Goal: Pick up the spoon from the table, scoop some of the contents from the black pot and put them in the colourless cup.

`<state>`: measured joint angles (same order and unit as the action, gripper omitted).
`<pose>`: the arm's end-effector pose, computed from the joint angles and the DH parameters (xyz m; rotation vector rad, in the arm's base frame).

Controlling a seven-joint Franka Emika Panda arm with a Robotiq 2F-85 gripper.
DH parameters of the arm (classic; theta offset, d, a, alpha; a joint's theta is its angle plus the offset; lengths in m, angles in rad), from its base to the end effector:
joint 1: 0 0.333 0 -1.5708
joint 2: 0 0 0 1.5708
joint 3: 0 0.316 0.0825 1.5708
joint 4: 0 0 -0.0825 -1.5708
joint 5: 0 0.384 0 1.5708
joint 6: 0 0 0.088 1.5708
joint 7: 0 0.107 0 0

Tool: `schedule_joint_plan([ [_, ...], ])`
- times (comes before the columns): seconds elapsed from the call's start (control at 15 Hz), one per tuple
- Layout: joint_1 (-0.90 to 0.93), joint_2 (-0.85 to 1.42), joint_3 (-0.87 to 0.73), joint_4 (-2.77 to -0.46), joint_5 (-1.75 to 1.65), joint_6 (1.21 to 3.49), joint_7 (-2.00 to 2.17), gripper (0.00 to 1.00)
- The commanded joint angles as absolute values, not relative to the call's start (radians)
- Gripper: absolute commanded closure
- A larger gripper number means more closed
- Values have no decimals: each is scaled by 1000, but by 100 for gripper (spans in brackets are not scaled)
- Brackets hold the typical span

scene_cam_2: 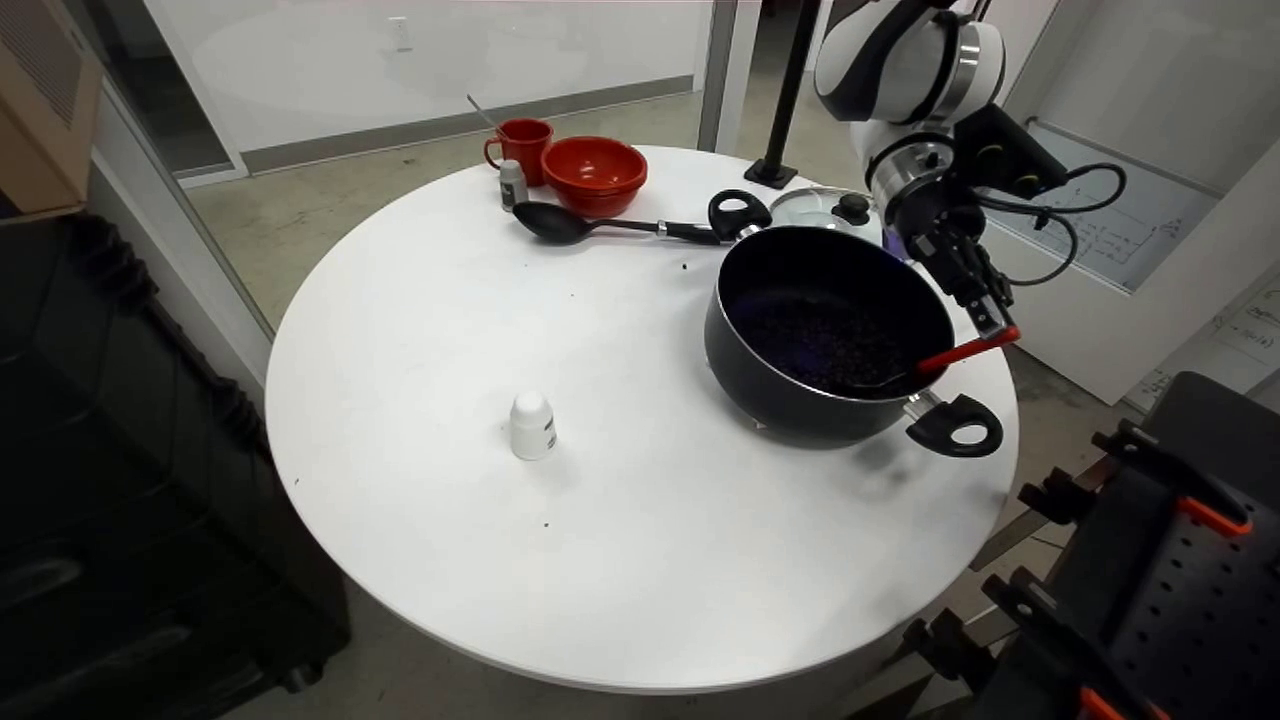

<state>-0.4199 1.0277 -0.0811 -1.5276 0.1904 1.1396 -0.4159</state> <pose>0.4543 -0.2198 0.0490 -1.9799 0.1718 1.4534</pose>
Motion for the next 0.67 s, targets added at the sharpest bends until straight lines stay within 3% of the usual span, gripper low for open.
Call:
schedule_joint_plan([
  [0.0, -409, 992, -82, -1595, 193, 1236, -420, 95],
  [0.6, -390, 828, -83, -1750, 199, 1423, -419, 95],
])
